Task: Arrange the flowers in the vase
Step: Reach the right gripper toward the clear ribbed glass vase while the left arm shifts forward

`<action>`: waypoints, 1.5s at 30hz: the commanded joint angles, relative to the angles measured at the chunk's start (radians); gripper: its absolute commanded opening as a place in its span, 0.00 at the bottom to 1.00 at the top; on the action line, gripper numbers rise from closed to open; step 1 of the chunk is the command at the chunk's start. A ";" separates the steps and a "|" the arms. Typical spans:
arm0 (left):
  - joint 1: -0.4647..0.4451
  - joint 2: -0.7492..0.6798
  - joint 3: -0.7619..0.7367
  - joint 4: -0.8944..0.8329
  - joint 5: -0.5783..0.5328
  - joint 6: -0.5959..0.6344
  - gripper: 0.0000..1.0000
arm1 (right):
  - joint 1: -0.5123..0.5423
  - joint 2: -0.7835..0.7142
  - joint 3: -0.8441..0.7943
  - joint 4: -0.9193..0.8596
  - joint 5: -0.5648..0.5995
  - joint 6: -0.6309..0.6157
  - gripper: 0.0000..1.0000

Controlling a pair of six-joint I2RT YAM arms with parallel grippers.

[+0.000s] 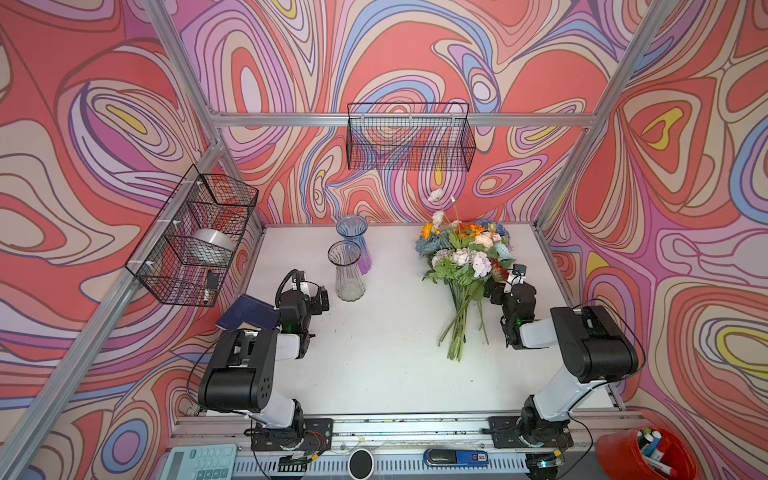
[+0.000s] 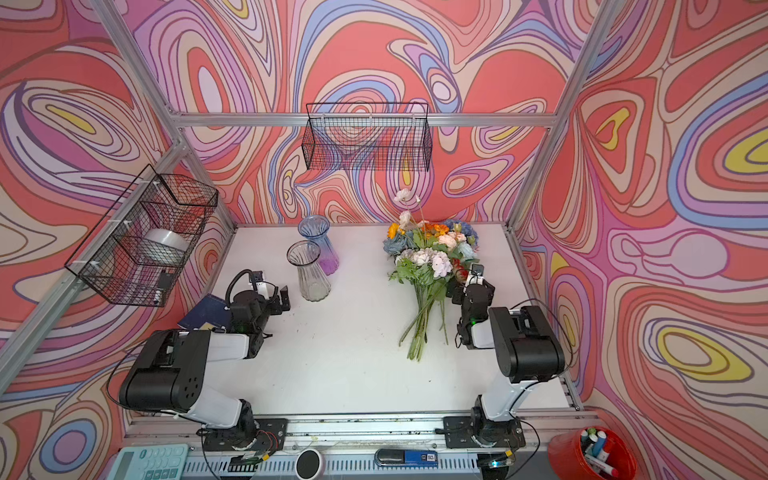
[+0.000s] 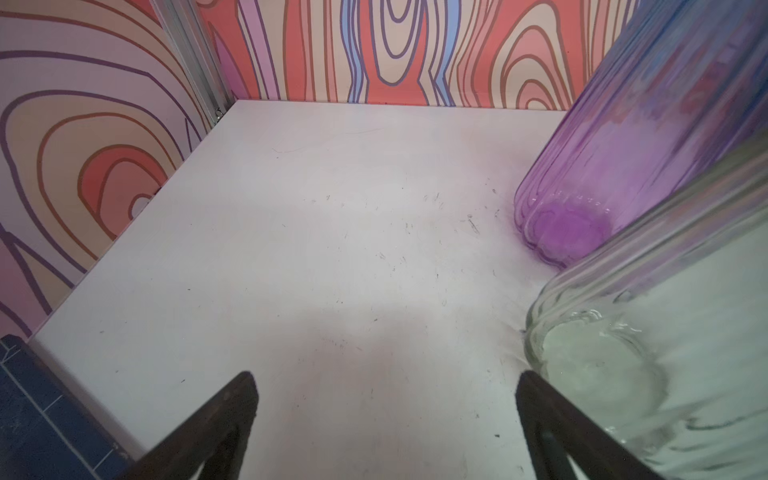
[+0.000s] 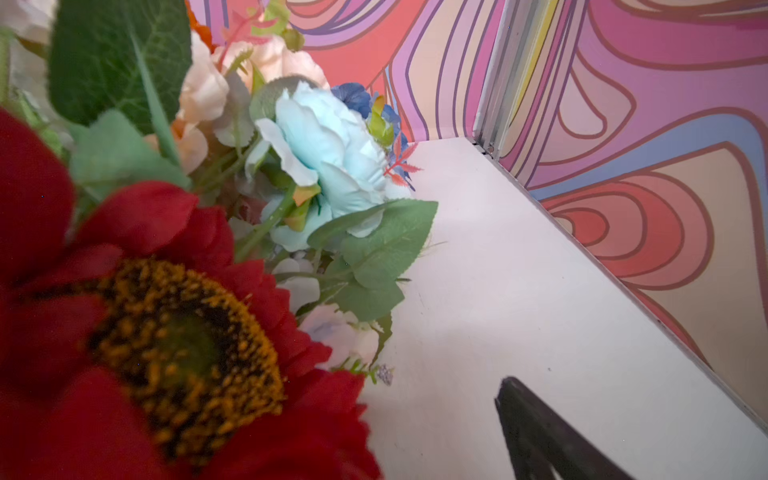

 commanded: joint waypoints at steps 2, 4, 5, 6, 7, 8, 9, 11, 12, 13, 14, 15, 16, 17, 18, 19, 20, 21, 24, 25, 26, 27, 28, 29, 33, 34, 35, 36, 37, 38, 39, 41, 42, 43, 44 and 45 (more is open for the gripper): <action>-0.003 0.005 -0.003 0.011 -0.040 0.019 1.00 | 0.007 0.001 0.010 0.004 -0.019 -0.005 0.98; -0.004 0.005 -0.003 0.012 -0.040 0.019 1.00 | 0.007 0.002 0.010 0.003 -0.020 -0.005 0.98; -0.005 0.002 -0.005 0.014 -0.040 0.019 1.00 | 0.006 0.002 0.010 0.004 -0.020 -0.005 0.98; -0.005 0.003 -0.006 0.017 -0.039 0.019 1.00 | 0.005 0.002 0.009 0.004 -0.019 -0.004 0.98; -0.004 0.003 -0.009 0.018 -0.040 0.018 1.00 | 0.007 0.002 0.010 0.004 -0.020 -0.005 0.98; -0.005 0.002 -0.007 0.017 -0.039 0.021 1.00 | 0.006 0.002 0.010 0.004 -0.019 -0.005 0.98; -0.005 0.002 -0.007 0.018 -0.039 0.020 1.00 | 0.006 0.002 0.011 0.004 -0.020 -0.005 0.98; -0.006 0.003 -0.007 0.015 -0.038 0.022 1.00 | 0.006 0.002 0.010 0.004 -0.019 -0.005 0.98; -0.010 0.004 -0.005 0.015 -0.043 0.026 1.00 | 0.007 0.002 0.011 0.004 -0.020 -0.005 0.98; -0.018 0.006 -0.002 0.013 -0.052 0.033 1.00 | 0.006 0.002 0.011 0.003 -0.019 -0.005 0.98; -0.022 0.005 -0.002 0.011 -0.058 0.036 1.00 | 0.006 0.003 0.011 -0.001 -0.023 -0.005 0.98; -0.022 0.005 -0.002 0.012 -0.057 0.036 1.00 | 0.007 0.003 0.011 0.000 -0.023 -0.004 0.98; -0.022 0.005 -0.002 0.012 -0.058 0.037 1.00 | 0.007 0.003 0.011 -0.001 -0.023 -0.005 0.98; -0.022 0.005 -0.002 0.010 -0.057 0.037 1.00 | 0.006 0.004 0.012 -0.001 -0.022 -0.005 0.98; -0.022 0.005 -0.002 0.010 -0.057 0.038 1.00 | 0.005 0.004 0.012 -0.001 -0.022 -0.005 0.98; -0.022 0.006 -0.003 0.011 -0.057 0.038 1.00 | 0.007 0.003 0.013 -0.001 -0.023 -0.005 0.98; -0.022 0.006 -0.002 0.010 -0.057 0.039 1.00 | 0.007 0.003 0.013 -0.001 -0.022 -0.005 0.98; -0.022 0.006 -0.003 0.012 -0.057 0.039 1.00 | 0.006 0.003 0.013 -0.001 -0.022 -0.005 0.98; -0.022 0.006 0.001 0.009 -0.054 0.039 1.00 | 0.006 0.004 0.014 -0.005 -0.025 -0.002 0.98; -0.022 0.007 0.003 0.005 -0.054 0.038 1.00 | 0.006 0.004 0.015 -0.005 -0.024 -0.002 0.98; -0.022 0.008 0.003 0.003 -0.055 0.038 1.00 | 0.007 0.004 0.014 -0.004 -0.025 -0.003 0.98; -0.022 0.006 0.003 0.004 -0.055 0.038 1.00 | 0.006 0.002 0.013 -0.004 -0.026 -0.003 0.98; -0.022 0.005 0.002 0.006 -0.054 0.039 1.00 | 0.006 0.001 0.011 -0.001 -0.024 -0.002 0.98; -0.022 0.005 -0.003 0.013 -0.060 0.038 1.00 | 0.006 0.001 0.009 0.007 -0.022 -0.004 0.98; -0.025 -0.093 0.025 -0.114 -0.114 0.022 1.00 | 0.006 -0.053 0.014 -0.047 0.014 0.001 0.98; -0.025 -0.134 0.045 -0.175 -0.124 0.017 1.00 | 0.008 -0.084 0.022 -0.091 0.024 0.003 0.98; -0.027 -0.171 0.058 -0.236 -0.131 0.014 1.00 | 0.008 -0.115 0.033 -0.133 0.032 0.005 0.98; -0.030 -0.201 0.059 -0.258 -0.142 0.015 1.00 | 0.009 -0.146 0.045 -0.177 0.041 0.005 0.97; -0.047 -0.234 0.055 -0.250 -0.192 0.013 1.00 | 0.013 -0.180 0.068 -0.246 0.053 0.009 0.94; -0.062 -0.274 0.045 -0.240 -0.225 -0.005 1.00 | 0.013 -0.215 0.101 -0.336 0.057 0.030 0.93; -0.067 -0.310 0.042 -0.247 -0.224 -0.029 1.00 | 0.013 -0.244 0.136 -0.426 0.047 0.055 0.90; -0.067 -0.391 0.057 -0.314 -0.211 -0.112 1.00 | 0.017 -0.297 0.226 -0.616 0.023 0.108 0.83; -0.067 -0.420 0.066 -0.352 -0.207 -0.144 1.00 | 0.019 -0.314 0.266 -0.695 0.020 0.141 0.82; -0.067 -0.448 0.075 -0.391 -0.200 -0.172 1.00 | 0.023 -0.331 0.310 -0.771 0.009 0.171 0.80; -0.067 -0.473 0.078 -0.425 -0.195 -0.210 1.00 | 0.029 -0.347 0.348 -0.827 0.003 0.197 0.80; -0.067 -0.499 0.080 -0.450 -0.174 -0.233 1.00 | 0.038 -0.362 0.389 -0.896 -0.009 0.221 0.80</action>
